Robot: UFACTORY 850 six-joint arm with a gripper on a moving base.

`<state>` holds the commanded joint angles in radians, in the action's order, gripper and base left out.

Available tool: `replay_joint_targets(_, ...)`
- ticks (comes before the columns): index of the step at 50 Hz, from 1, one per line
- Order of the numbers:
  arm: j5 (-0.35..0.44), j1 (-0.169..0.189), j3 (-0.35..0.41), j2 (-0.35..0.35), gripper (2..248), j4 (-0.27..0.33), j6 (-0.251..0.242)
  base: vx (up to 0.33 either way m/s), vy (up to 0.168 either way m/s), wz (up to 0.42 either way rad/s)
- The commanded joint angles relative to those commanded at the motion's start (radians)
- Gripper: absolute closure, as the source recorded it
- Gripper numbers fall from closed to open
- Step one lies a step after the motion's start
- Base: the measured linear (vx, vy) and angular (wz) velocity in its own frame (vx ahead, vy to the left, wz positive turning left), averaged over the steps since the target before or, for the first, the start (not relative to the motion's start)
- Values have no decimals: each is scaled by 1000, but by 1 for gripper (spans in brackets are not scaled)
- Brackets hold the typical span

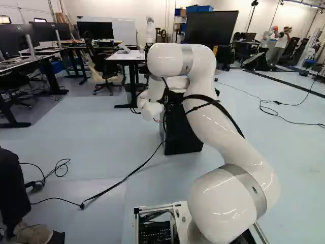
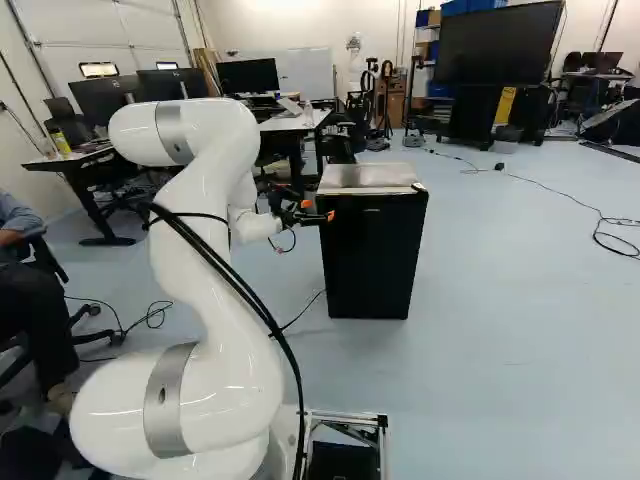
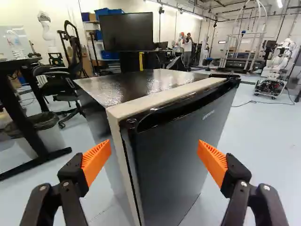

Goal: Open the fridge door

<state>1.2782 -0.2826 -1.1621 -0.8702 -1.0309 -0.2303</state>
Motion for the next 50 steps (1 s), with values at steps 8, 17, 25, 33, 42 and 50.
replay_joint_targets(8,0,5,13,8,3,-12,0,0,0,0)
replay_joint_targets(17,0,12,33,20,3,-27,0,0,0,0)
replay_joint_targets(25,0,14,64,37,3,-39,0,0,0,0)
replay_joint_targets(33,0,13,105,62,3,-52,0,0,0,0)
replay_joint_targets(42,0,8,156,92,3,-67,0,-1,-2,-9)
replay_joint_targets(50,0,2,198,116,3,-80,0,0,0,0)
